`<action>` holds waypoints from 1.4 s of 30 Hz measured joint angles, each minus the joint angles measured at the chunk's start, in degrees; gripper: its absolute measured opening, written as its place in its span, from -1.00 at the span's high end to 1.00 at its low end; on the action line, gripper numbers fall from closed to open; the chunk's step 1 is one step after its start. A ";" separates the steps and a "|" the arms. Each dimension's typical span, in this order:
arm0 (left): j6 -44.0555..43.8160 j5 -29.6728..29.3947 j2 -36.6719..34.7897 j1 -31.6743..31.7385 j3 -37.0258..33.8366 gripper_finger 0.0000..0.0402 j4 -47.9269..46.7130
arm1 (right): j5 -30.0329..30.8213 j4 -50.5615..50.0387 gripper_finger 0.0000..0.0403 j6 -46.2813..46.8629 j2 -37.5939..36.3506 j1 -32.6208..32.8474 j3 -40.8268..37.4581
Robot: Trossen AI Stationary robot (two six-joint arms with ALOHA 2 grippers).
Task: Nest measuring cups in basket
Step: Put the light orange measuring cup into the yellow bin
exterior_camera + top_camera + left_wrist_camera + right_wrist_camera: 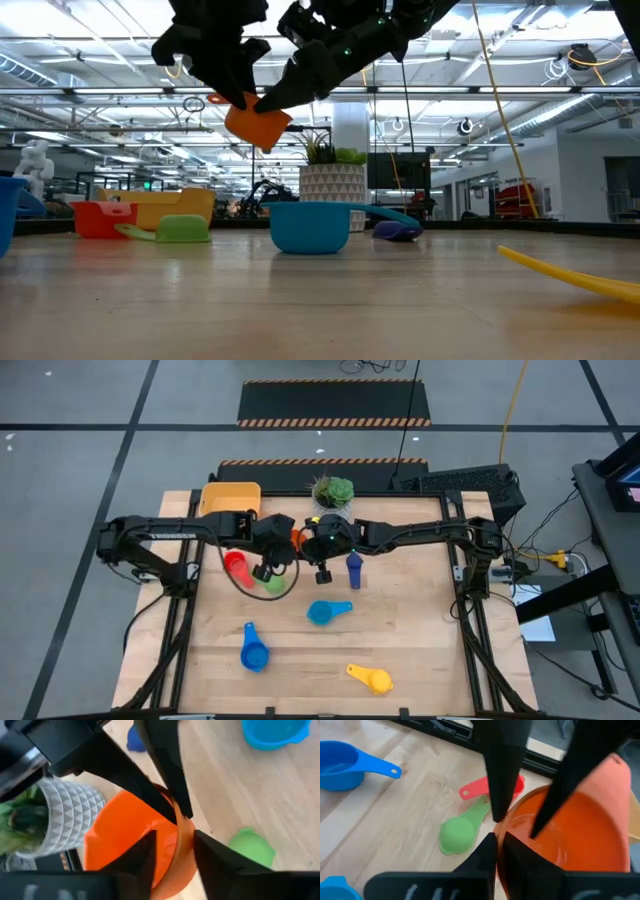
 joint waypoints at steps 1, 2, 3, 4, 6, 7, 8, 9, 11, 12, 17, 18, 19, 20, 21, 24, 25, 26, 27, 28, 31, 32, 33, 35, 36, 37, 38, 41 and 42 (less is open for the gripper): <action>0.71 0.26 0.16 -0.09 0.07 0.56 -0.01 | 0.03 -0.14 0.96 0.00 -0.08 0.01 0.04; 1.31 0.06 0.29 -0.25 0.03 0.65 -0.14 | -0.07 -0.35 0.96 -0.03 -0.13 0.01 0.04; 1.63 -0.02 0.41 -0.29 -0.05 0.74 -0.40 | -0.21 -0.34 0.96 -0.35 -0.13 -0.01 0.04; 2.00 0.07 0.41 -0.28 -0.08 0.83 -0.64 | -0.15 -0.18 0.95 -0.68 -0.11 0.01 0.04; 2.75 -0.04 0.37 -0.27 -0.08 0.94 -1.06 | -0.06 -0.01 0.94 -0.92 -0.16 0.04 0.20; 2.87 -0.16 0.33 -0.27 -0.08 0.94 -1.05 | -0.10 -0.05 0.92 -0.88 -0.22 0.04 0.21; 2.87 -0.35 0.30 -0.27 -0.08 0.94 -1.32 | -0.08 -0.12 0.89 -0.73 -0.23 0.01 0.21; 3.05 -0.51 0.30 -0.27 -0.08 0.93 -1.94 | 0.03 -0.26 0.85 -0.52 -0.21 0.01 0.21; 3.24 -0.91 0.30 -0.20 -0.15 0.94 -3.17 | 0.35 -0.77 0.73 -0.36 -0.22 0.06 0.19; 3.21 -1.11 0.30 -0.21 -0.15 0.95 -3.21 | 0.74 -0.87 0.66 -0.03 -0.22 0.16 0.17; 1.67 -0.98 -0.50 1.15 -0.15 0.96 -5.92 | 4.66 -2.05 0.26 1.09 -1.03 0.46 0.12; 1.38 -1.10 -0.81 1.70 -0.16 0.96 -6.88 | 5.81 -2.83 0.19 1.36 -1.64 0.40 0.05; 1.15 -1.15 -1.43 2.47 -0.37 0.96 -7.47 | 6.90 -4.35 0.13 1.50 -2.45 0.38 -0.03; 0.87 -1.15 -2.05 3.27 -0.62 0.96 -7.96 | 8.31 -5.94 0.07 1.51 -2.82 0.34 -0.05; 0.61 -1.17 -2.61 4.11 -0.89 0.96 -8.08 | 9.70 -6.83 0.03 1.54 -3.52 0.34 -0.05; 0.18 -1.02 -5.66 7.88 -3.51 0.96 -8.21 | 13.27 -13.66 -0.06 2.15 -6.63 0.40 -0.09; 0.20 -1.02 -6.86 9.28 -4.44 0.96 -7.48 | 13.77 -14.99 -0.07 2.66 -7.73 0.41 -0.14; 0.23 -0.97 -8.55 10.83 -5.73 0.96 -6.29 | 13.90 -16.20 -0.07 3.29 -8.93 0.41 -0.86; 0.23 -0.99 -9.98 12.28 -7.03 0.96 -6.10 | 13.82 -17.44 -0.07 3.92 -10.11 0.38 -1.78; 0.42 -1.01 -11.36 13.61 -8.27 0.96 -5.77 | 13.87 -17.50 -0.06 4.19 -11.37 0.38 -3.05; 2.71 -1.10 -15.40 17.42 -12.27 0.96 -2.64 | 13.97 -16.00 -0.03 3.84 -15.57 0.35 -7.59; 3.95 -1.13 -16.62 18.51 -13.70 0.96 -1.79 | 13.96 -14.56 -0.02 3.54 -17.01 0.13 -9.11; 5.21 -0.93 -17.79 19.62 -15.11 0.96 -0.29 | 13.91 -12.78 -0.02 3.16 -18.61 -0.05 -10.95; 8.36 -0.95 -19.12 21.48 -18.04 0.95 4.29 | 13.95 -10.15 -0.01 2.48 -21.34 -0.13 -14.76; 10.21 -1.02 -19.59 22.58 -19.61 0.94 6.70 | 14.06 -7.49 -0.01 1.99 -22.95 -0.21 -16.55; 11.85 -1.18 -19.83 23.68 -21.20 0.94 8.93 | 14.11 -5.38 -0.01 1.28 -24.39 -0.23 -18.44; 13.33 -1.70 -19.83 24.77 -22.56 0.94 10.99 | 14.09 -3.64 -0.01 0.59 -25.73 -0.23 -20.17; 13.66 -5.28 -19.24 28.28 -25.08 0.95 16.85 | 14.07 2.40 -0.01 0.29 -30.27 -0.23 -24.74; 12.26 -7.57 -18.52 29.37 -25.42 0.95 17.57 | 14.03 3.89 -0.01 0.23 -31.60 -0.21 -26.00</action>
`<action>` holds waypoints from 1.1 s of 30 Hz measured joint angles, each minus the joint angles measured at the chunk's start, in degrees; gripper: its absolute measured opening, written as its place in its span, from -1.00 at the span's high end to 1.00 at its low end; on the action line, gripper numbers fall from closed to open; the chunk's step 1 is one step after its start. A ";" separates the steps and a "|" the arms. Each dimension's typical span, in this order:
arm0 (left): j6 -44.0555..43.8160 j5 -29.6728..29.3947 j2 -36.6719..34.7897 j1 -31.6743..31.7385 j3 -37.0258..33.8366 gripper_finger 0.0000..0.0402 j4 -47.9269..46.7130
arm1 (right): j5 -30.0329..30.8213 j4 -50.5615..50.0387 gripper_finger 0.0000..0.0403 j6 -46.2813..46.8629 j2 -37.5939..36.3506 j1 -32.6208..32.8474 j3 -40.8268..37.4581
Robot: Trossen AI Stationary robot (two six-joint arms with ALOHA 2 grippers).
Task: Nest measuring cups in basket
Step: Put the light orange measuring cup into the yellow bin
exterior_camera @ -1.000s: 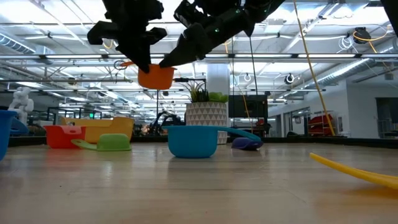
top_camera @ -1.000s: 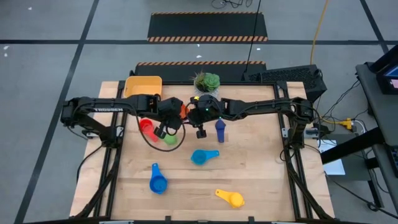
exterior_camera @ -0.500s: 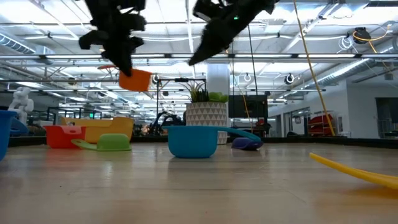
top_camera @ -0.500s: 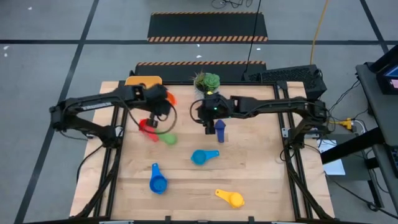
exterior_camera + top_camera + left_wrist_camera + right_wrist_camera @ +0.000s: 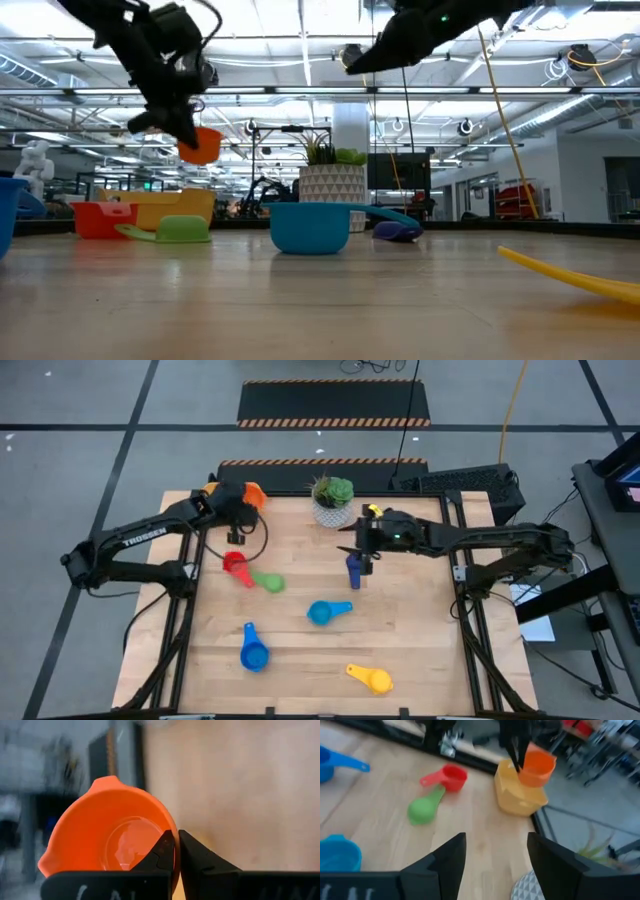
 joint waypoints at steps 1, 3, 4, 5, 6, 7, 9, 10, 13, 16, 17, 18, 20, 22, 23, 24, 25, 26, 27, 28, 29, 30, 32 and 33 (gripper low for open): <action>-1.70 -1.58 0.70 1.01 -0.06 0.95 0.74 | 0.00 1.25 -0.01 -0.03 -1.37 0.00 -1.17; -4.93 -1.97 1.80 3.12 -0.14 0.94 0.52 | 0.06 2.26 -0.01 -0.05 -3.64 -0.02 -3.02; -5.70 -1.55 2.29 4.00 -0.14 0.94 0.67 | 0.53 2.96 -0.01 -0.19 -4.62 -0.14 -3.72; -6.07 -0.37 2.82 4.94 -0.14 0.94 1.45 | 1.48 3.61 -0.01 -0.59 -5.53 -0.24 -4.33; -6.53 0.96 3.58 5.59 -0.12 0.95 1.78 | 2.43 3.82 -0.01 -0.98 -6.24 -0.26 -4.85; -6.63 2.05 4.65 6.14 -0.12 0.96 1.95 | 2.93 3.52 -0.01 -1.10 -6.62 -0.28 -5.10; -6.66 2.83 6.82 7.11 -0.12 0.96 3.51 | 3.08 3.83 -0.01 -1.10 -6.90 -0.58 -5.36; -6.63 2.78 7.91 7.70 -0.12 0.96 3.71 | 2.97 3.33 -0.01 -1.12 -6.97 -0.61 -5.63; -5.83 2.50 11.05 9.60 -0.12 0.92 3.83 | 2.96 3.00 -0.01 -1.27 -7.01 -0.65 -5.63; -5.72 2.34 13.33 11.25 -0.12 0.91 4.83 | 2.88 2.65 -0.01 -1.34 -7.04 -0.63 -5.63; -5.67 2.36 13.95 11.73 -0.12 0.92 5.09 | 2.89 2.41 -0.01 -1.34 -7.04 -0.64 -5.63; -5.59 2.35 14.58 12.15 -0.12 0.94 5.13 | 2.90 2.30 -0.01 -1.34 -7.04 -0.66 -5.63; -5.55 2.77 15.79 13.13 -0.12 0.96 5.40 | 2.90 2.28 -0.01 -1.36 -7.04 -0.66 -5.63; -5.38 3.23 17.04 13.98 -0.12 0.95 5.31 | 2.90 2.30 -0.01 -1.36 -7.04 -0.66 -5.63; -5.08 3.73 17.66 14.37 -0.12 0.93 5.36 | 2.90 2.29 -0.01 -1.36 -7.04 -0.66 -5.63; -4.93 4.56 18.28 14.64 -0.12 0.90 5.36 | 2.90 2.28 -0.01 -1.36 -7.04 -0.66 -5.63; -4.75 5.60 18.85 14.89 -0.12 0.89 5.36 | 2.90 2.28 -0.01 -1.36 -7.04 -0.66 -5.63; -4.47 6.58 19.36 15.11 -0.12 0.88 5.50 | 2.90 2.29 -0.01 -1.36 -7.04 -0.66 -5.63; -4.31 7.28 19.80 15.15 -0.12 0.88 5.75 | 2.88 2.29 -0.01 -1.34 -7.04 -0.66 -5.63; -4.22 7.30 20.18 15.15 -0.12 0.88 5.93 | 2.90 2.28 -0.01 -1.34 -7.04 -0.66 -5.63; -4.14 7.31 20.46 15.15 -0.12 0.89 5.97 | 2.89 2.30 -0.01 -1.25 -7.04 -0.66 -5.63; -4.14 7.33 20.55 15.15 -0.12 0.91 5.89 | 2.90 2.30 -0.01 -1.08 -7.04 -0.66 -5.63; -4.19 7.32 20.53 15.15 -0.10 0.93 5.93 | 2.88 2.28 -0.01 -1.01 -7.04 -0.66 -5.63; -4.35 7.33 20.53 15.15 -0.08 0.93 5.94 | 2.88 2.28 -0.01 -0.96 -7.04 -0.63 -5.63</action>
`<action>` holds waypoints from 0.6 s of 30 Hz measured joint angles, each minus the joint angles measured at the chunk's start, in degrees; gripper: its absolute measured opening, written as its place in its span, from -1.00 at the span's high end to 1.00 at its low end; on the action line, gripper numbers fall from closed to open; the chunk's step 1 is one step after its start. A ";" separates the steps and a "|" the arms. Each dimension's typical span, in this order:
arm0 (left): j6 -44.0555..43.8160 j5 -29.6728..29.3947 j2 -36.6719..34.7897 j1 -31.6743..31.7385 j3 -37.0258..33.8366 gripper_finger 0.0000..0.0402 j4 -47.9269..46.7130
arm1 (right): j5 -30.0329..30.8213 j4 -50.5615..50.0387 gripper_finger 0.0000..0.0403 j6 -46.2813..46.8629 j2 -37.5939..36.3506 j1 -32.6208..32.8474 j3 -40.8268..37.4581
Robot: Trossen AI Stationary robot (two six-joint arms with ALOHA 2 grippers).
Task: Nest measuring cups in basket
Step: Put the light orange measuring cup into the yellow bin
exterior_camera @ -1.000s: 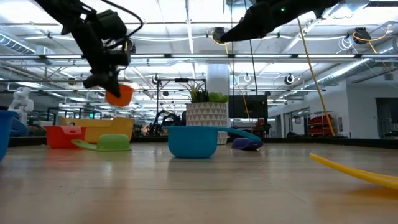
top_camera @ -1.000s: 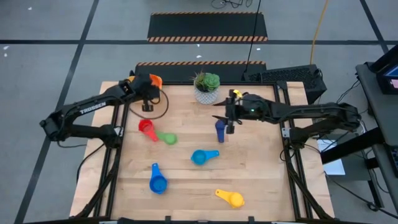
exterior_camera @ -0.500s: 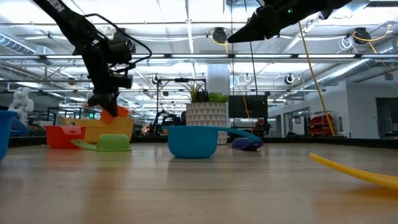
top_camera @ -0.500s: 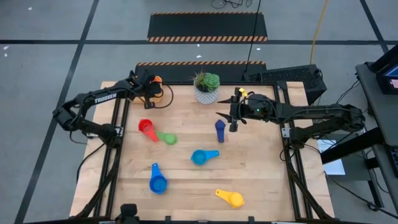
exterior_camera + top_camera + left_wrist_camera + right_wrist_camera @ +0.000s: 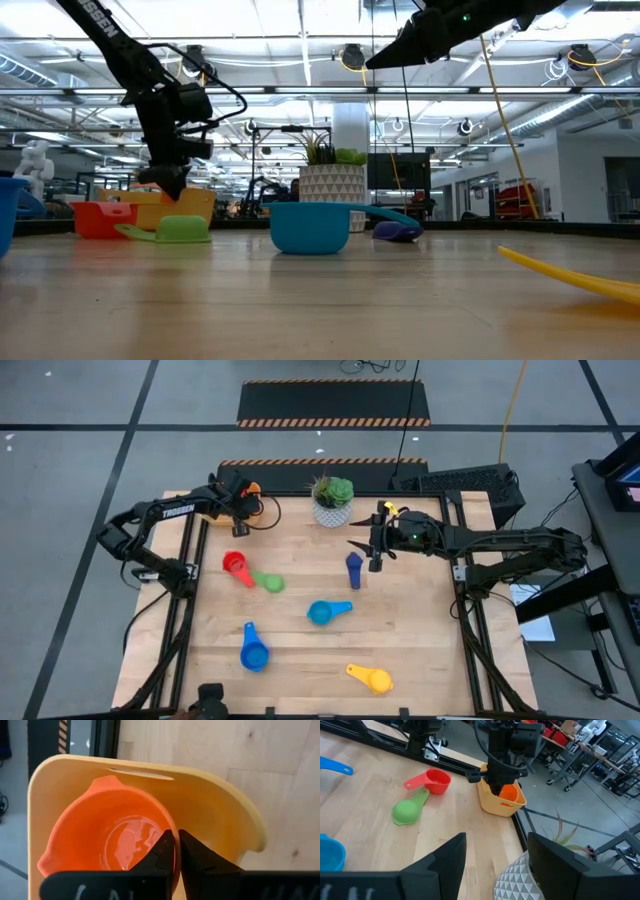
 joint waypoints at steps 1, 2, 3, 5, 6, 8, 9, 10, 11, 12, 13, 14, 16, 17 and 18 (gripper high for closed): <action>-0.44 0.00 0.00 0.00 0.00 0.92 -0.18 | 0.00 0.00 -0.01 0.02 0.00 0.06 0.00; -0.99 0.01 0.00 0.04 0.00 0.90 -0.47 | 0.00 0.00 -0.01 0.04 0.02 0.06 0.00; -1.23 0.10 0.00 0.16 0.00 0.87 -0.75 | -0.01 0.00 -0.01 0.04 0.02 0.06 0.00; -1.49 0.11 0.00 0.24 0.00 0.79 -1.35 | -0.22 0.00 -0.01 0.06 0.02 0.06 0.00; -1.66 -0.03 0.00 0.24 0.00 0.74 -1.49 | -0.22 0.00 -0.01 0.06 0.02 0.06 0.00; -2.42 -0.61 0.00 0.24 0.00 0.66 -1.41 | -0.22 -0.02 -0.01 0.06 0.02 0.06 0.00; -2.70 -1.22 0.00 0.24 0.00 0.62 -1.41 | -0.22 -0.02 -0.01 0.06 0.02 0.06 0.00; -2.91 -1.51 0.00 0.24 0.00 0.59 -1.38 | -0.22 -0.05 -0.01 0.06 0.02 0.06 0.02; -3.00 -1.72 0.00 0.22 0.00 0.57 -1.34 | -0.24 -0.11 -0.01 0.06 0.02 0.06 0.01; -3.00 -1.94 0.00 0.22 0.00 0.55 -1.27 | -0.27 -0.17 -0.01 0.06 0.02 0.06 0.02; -3.08 -2.15 0.00 0.22 0.00 0.52 -1.26 | -0.32 -0.19 -0.01 0.06 0.02 0.08 0.02; -3.44 -2.55 -0.06 0.11 0.00 0.50 -1.23 | -0.33 -0.21 -0.01 0.07 0.02 0.08 0.02; -4.76 -4.70 -0.67 -0.44 0.00 0.47 -1.28 | -0.36 -0.20 -0.01 0.35 0.02 0.08 0.02; -5.40 -6.41 -1.26 -0.96 0.00 0.45 -1.30 | -0.37 -0.19 -0.01 0.67 0.02 0.08 0.02; -6.01 -7.96 -2.04 -1.52 0.00 0.44 -1.50 | -0.38 -0.17 -0.01 1.03 0.02 0.08 0.02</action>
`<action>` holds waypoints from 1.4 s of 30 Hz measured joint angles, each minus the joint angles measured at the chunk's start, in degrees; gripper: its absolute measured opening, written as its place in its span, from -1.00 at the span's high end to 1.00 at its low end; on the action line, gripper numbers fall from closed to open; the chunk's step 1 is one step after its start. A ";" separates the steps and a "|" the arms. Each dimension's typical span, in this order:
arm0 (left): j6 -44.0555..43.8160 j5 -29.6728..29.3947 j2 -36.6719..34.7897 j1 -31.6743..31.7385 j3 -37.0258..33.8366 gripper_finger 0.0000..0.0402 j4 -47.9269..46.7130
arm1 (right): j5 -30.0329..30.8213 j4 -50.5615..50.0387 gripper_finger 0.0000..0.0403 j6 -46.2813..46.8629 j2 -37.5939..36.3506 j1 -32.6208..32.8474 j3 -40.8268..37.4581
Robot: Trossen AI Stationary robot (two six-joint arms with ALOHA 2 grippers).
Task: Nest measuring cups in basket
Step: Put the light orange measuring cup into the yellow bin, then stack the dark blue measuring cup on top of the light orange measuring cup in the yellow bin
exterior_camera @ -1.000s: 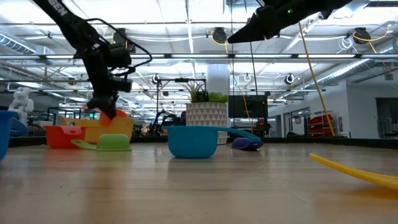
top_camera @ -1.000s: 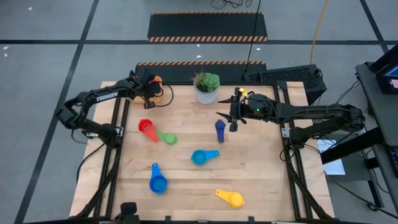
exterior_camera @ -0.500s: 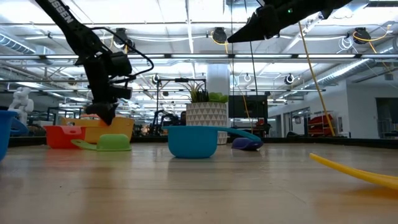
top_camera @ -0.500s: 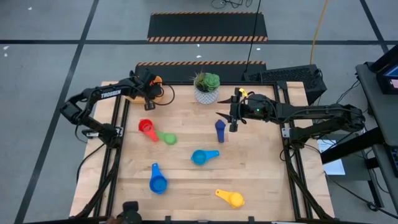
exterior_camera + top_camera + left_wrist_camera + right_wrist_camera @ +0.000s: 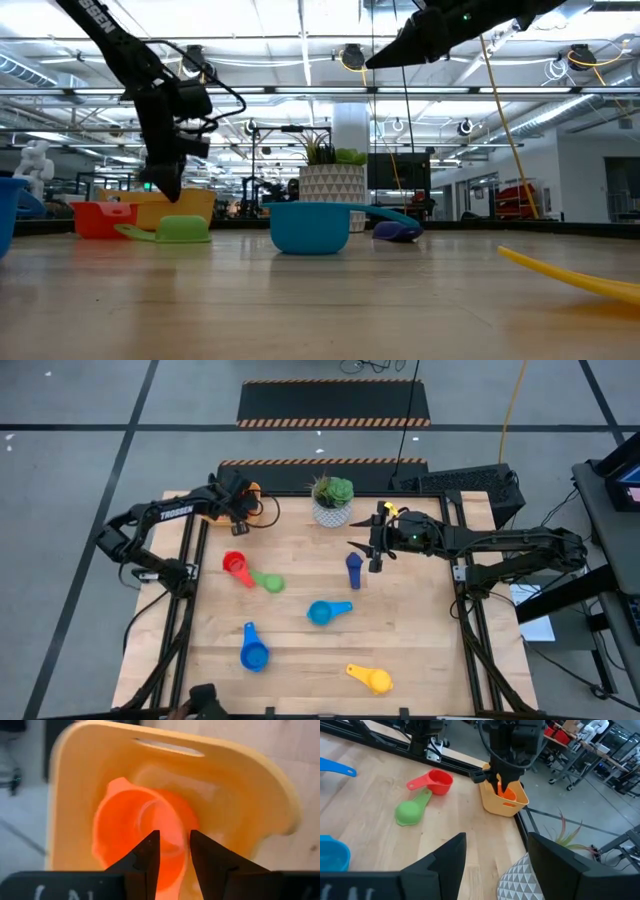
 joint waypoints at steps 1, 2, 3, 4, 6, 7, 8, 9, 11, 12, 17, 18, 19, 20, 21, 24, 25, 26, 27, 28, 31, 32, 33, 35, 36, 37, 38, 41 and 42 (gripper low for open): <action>-0.41 -1.34 -1.05 -0.53 0.00 0.42 -0.38 | -0.02 0.03 -0.01 0.26 0.00 0.00 0.00; -1.01 -2.57 -2.27 -1.15 0.00 0.42 -0.57 | -0.02 0.08 -0.01 0.52 0.00 0.00 0.00; -1.63 -3.33 -3.53 -1.76 0.00 0.41 -0.49 | -0.02 0.20 -0.01 0.56 0.00 0.00 0.00; -2.35 -3.62 -4.98 -2.33 0.02 0.41 -0.45 | -0.02 0.24 -0.01 0.56 0.00 0.00 0.02; -4.32 -3.71 -7.92 -3.48 0.02 0.40 -0.60 | -0.02 0.26 -0.01 0.83 0.00 0.00 0.02; -5.47 -3.71 -9.35 -4.04 0.03 0.40 -0.75 | -0.02 0.30 -0.01 1.21 0.00 0.00 0.02; -6.70 -3.72 -10.83 -4.62 0.04 0.40 -1.08 | -0.02 0.37 -0.01 1.66 0.00 0.00 0.04; -8.26 -3.73 -12.17 -5.26 0.04 0.40 -1.44 | -0.03 0.58 -0.01 2.14 0.02 0.00 0.04; -12.20 -3.72 -14.65 -6.74 0.04 0.40 -1.87 | -0.04 1.11 -0.01 3.05 0.02 0.00 0.04; -14.38 -3.73 -15.69 -7.71 0.04 0.40 -2.16 | -0.04 1.24 -0.01 3.53 0.02 0.00 0.04; -22.12 -2.69 -19.16 -14.34 0.04 0.40 -6.37 | 0.03 1.36 -0.01 5.38 0.02 0.00 0.04; -23.40 -2.60 -19.47 -15.89 0.04 0.40 -7.12 | 0.03 1.37 -0.01 5.83 0.02 0.00 0.04; -24.68 -2.57 -19.71 -17.44 0.04 0.40 -7.93 | 0.03 1.36 -0.01 6.39 0.04 0.00 0.04; -25.93 -2.55 -19.89 -19.00 0.04 0.40 -8.62 | 0.03 1.42 -0.01 6.95 0.13 0.00 0.04; -27.03 -2.53 -19.99 -20.52 0.04 0.40 -9.03 | 0.05 1.54 -0.01 7.55 0.30 0.00 0.04; -29.48 -2.52 -19.99 -25.36 0.04 0.40 -10.44 | 0.05 1.55 -0.01 9.04 1.27 0.00 0.07; -30.06 -2.51 -19.99 -27.10 0.04 0.40 -11.35 | 0.05 1.55 -0.01 9.57 1.71 0.00 0.07; -30.66 -2.48 -19.99 -28.88 0.04 0.40 -12.51 | 0.06 1.56 -0.01 10.07 2.26 0.00 0.07; -31.53 -2.42 -19.99 -30.75 0.04 0.40 -13.81 | 0.06 1.59 -0.01 10.61 2.92 0.01 0.07; -32.59 -2.35 -19.99 -32.86 0.04 0.40 -15.13 | 0.07 1.60 -0.01 11.08 3.62 0.03 0.07; -36.99 -1.53 -19.99 -39.61 0.04 0.40 -18.93 | 0.09 1.56 -0.01 12.21 5.89 0.39 0.07; -38.65 -0.85 -19.99 -42.14 0.04 0.40 -19.66 | 0.12 1.64 -0.01 12.44 6.56 0.65 0.07; -40.42 -0.29 -19.99 -44.81 0.04 0.40 -20.23 | 0.12 1.77 -0.01 12.58 7.21 0.98 0.07; -44.25 0.31 -19.99 -50.48 0.04 0.40 -21.02 | 0.09 2.84 -0.01 12.58 8.36 1.78 0.07; -45.99 0.35 -19.99 -53.30 0.04 0.40 -20.99 | 0.08 3.26 -0.01 12.58 8.65 2.21 0.07; -47.64 0.35 -19.99 -56.31 0.04 0.40 -20.89 | 0.09 3.77 -0.01 12.54 8.85 2.60 0.07; -49.33 0.37 -19.99 -59.04 0.04 0.40 -20.87 | 0.09 4.64 -0.01 12.44 9.01 3.01 0.07; -54.73 0.12 -19.99 -66.65 0.04 0.40 -20.86 | 0.09 5.49 -0.01 11.95 9.03 4.14 0.07; -56.83 -0.71 -19.99 -68.93 0.04 0.40 -20.79 | 0.09 5.67 -0.01 11.60 9.04 4.52 0.07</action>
